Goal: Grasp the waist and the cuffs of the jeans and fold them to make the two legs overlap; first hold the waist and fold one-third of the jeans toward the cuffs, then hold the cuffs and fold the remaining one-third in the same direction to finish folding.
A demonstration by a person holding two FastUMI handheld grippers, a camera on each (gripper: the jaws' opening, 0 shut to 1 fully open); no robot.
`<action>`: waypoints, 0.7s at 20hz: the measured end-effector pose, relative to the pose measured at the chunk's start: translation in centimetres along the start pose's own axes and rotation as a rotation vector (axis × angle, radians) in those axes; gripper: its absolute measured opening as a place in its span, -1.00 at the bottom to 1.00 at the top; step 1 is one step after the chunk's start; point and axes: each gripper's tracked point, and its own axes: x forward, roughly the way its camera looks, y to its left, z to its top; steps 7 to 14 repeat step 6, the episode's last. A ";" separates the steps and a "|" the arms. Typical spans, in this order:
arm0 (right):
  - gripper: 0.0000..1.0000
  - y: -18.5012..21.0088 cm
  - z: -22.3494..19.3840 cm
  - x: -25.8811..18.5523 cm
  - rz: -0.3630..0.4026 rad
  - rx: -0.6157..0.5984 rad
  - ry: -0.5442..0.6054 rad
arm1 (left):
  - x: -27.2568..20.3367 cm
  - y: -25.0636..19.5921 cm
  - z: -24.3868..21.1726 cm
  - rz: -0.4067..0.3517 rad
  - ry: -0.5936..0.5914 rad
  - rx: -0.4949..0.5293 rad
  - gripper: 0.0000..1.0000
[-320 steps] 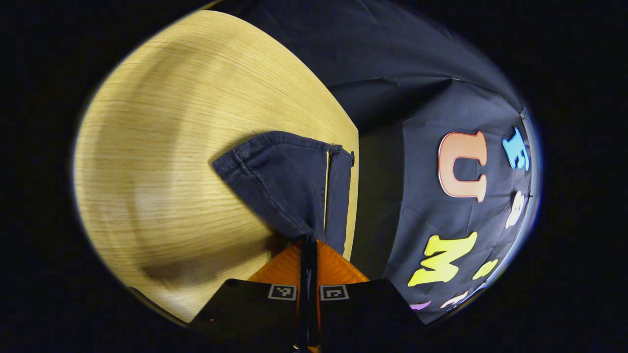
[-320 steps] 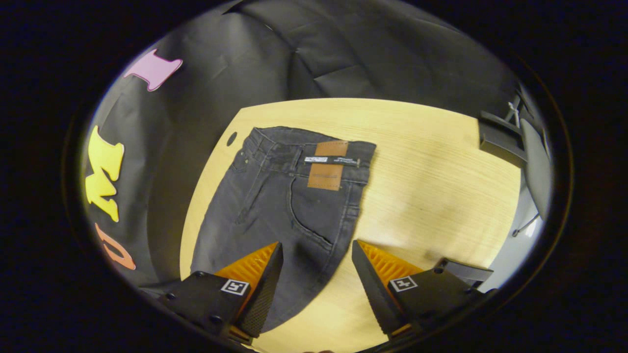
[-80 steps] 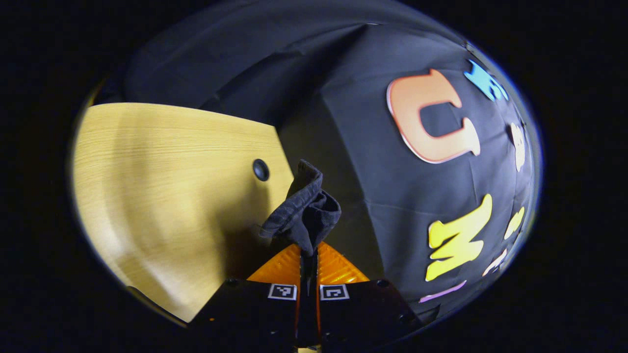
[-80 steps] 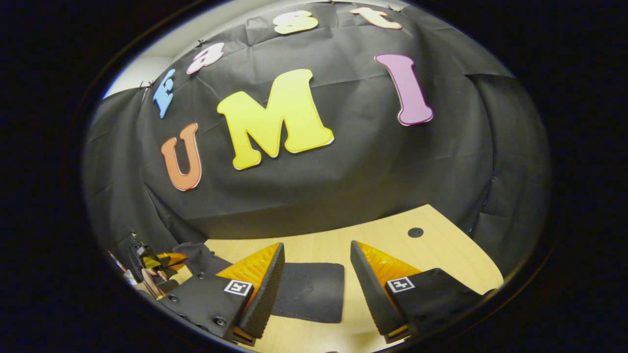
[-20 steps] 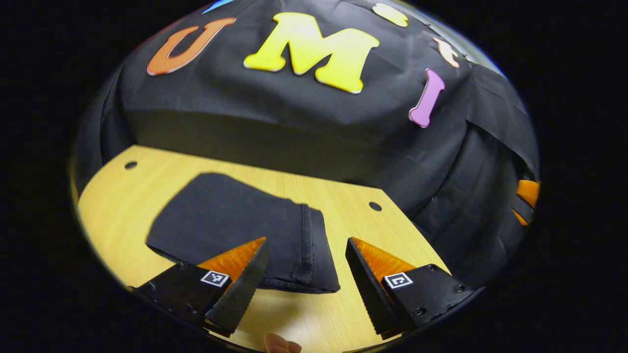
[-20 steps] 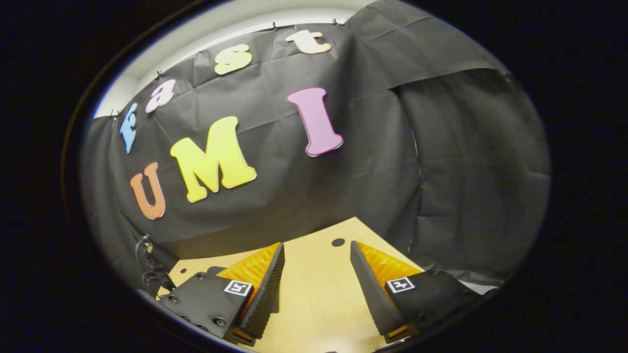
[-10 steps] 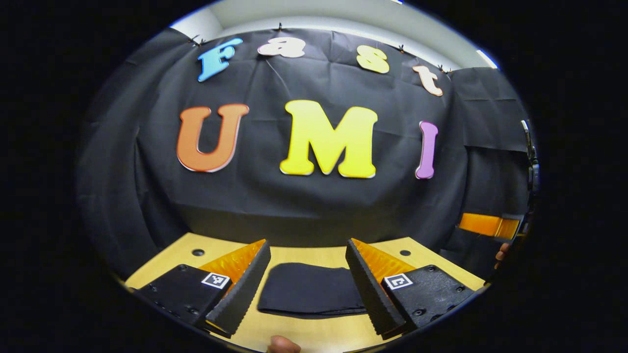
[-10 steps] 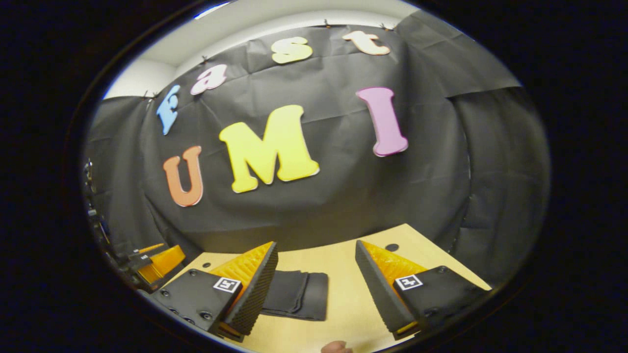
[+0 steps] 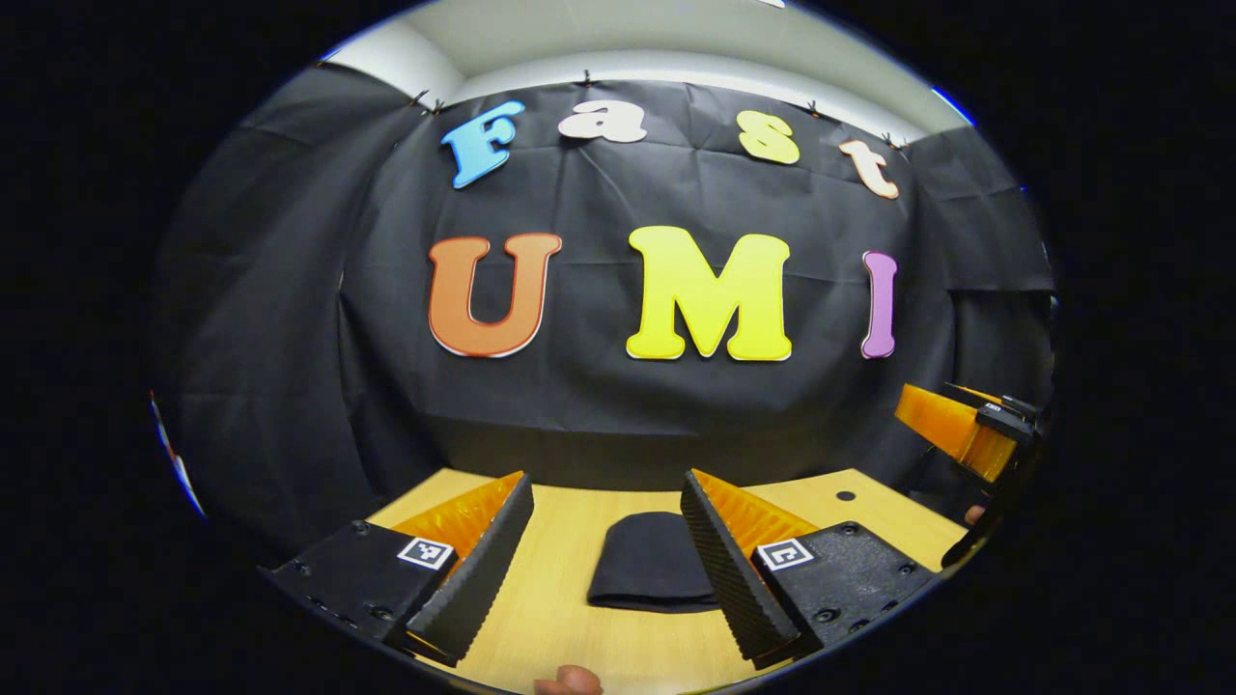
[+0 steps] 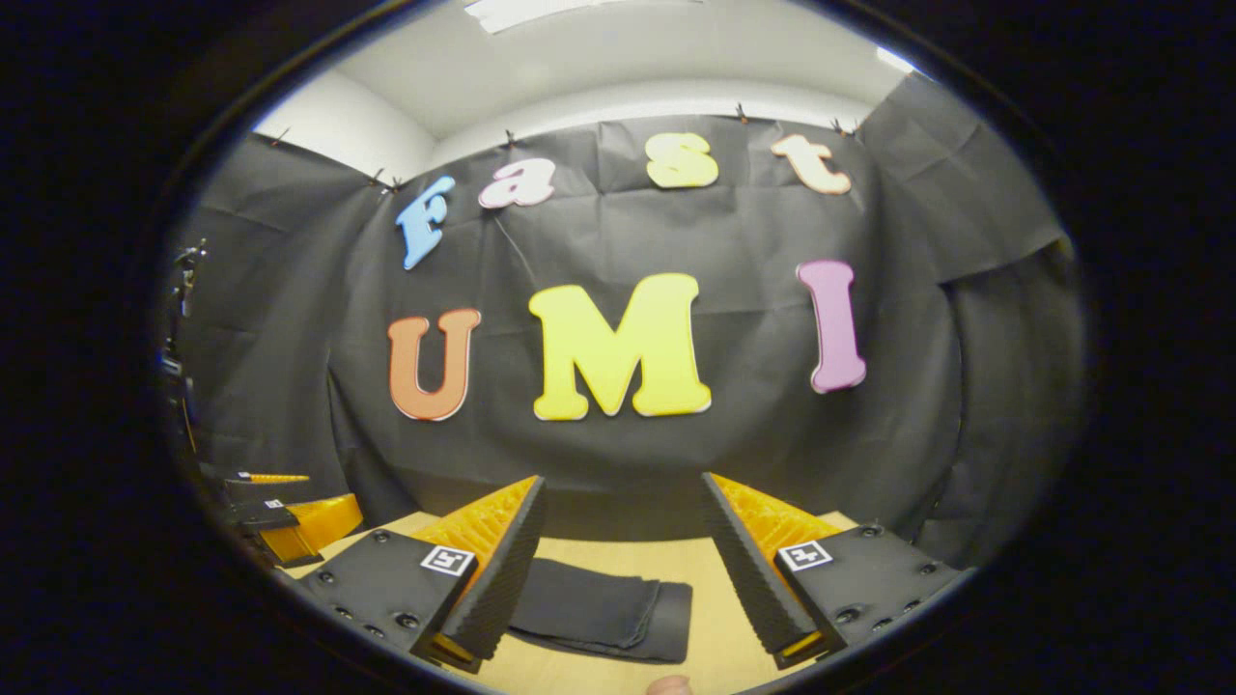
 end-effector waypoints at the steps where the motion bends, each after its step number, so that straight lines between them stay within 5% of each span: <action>1: 0.95 0.4 0.1 -0.4 0.008 -0.027 -0.018 | -0.1 0.0 0.0 -0.016 -0.012 -0.048 1.00; 3: 0.95 0.6 -1.5 -0.9 0.011 -0.058 0.017 | -0.2 0.1 0.9 -0.024 -0.060 -0.080 0.96; 6: 0.84 -0.1 -2.4 -2.1 -0.022 -0.078 0.047 | -1.5 -0.1 3.3 -0.017 -0.220 0.019 1.00; 14: 0.84 -0.1 -2.4 -2.1 -0.022 -0.078 0.047 | -1.5 -0.1 3.3 -0.017 -0.220 0.019 1.00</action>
